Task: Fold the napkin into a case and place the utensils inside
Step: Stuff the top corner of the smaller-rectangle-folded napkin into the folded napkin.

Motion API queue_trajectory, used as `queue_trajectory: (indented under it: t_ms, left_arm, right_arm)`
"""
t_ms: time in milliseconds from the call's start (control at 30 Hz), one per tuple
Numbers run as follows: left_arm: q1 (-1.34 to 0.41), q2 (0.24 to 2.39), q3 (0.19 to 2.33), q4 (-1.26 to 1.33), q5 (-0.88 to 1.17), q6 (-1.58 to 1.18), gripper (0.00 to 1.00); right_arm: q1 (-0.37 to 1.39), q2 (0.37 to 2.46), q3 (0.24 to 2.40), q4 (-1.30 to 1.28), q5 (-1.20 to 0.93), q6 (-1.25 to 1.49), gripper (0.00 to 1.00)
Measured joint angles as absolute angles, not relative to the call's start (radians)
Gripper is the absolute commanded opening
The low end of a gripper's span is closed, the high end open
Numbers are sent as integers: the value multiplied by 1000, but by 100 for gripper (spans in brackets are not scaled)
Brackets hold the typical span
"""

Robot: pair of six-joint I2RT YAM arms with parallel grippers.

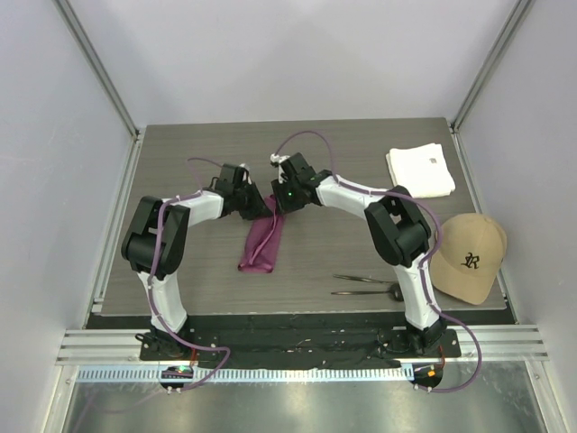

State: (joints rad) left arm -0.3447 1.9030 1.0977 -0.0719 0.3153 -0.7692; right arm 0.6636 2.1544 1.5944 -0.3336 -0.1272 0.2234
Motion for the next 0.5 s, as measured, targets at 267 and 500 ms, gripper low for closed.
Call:
queue_trajectory:
  t_ms: [267,500]
  left_arm:
    - [-345,1903,1104,-72,314,-769,15]
    - [-345,1903,1113,-73,315,-769,14]
  right_arm:
    - [672,2191,1680,-370,-97,210,38]
    - [672,2214,1692,-398,-60,179,29]
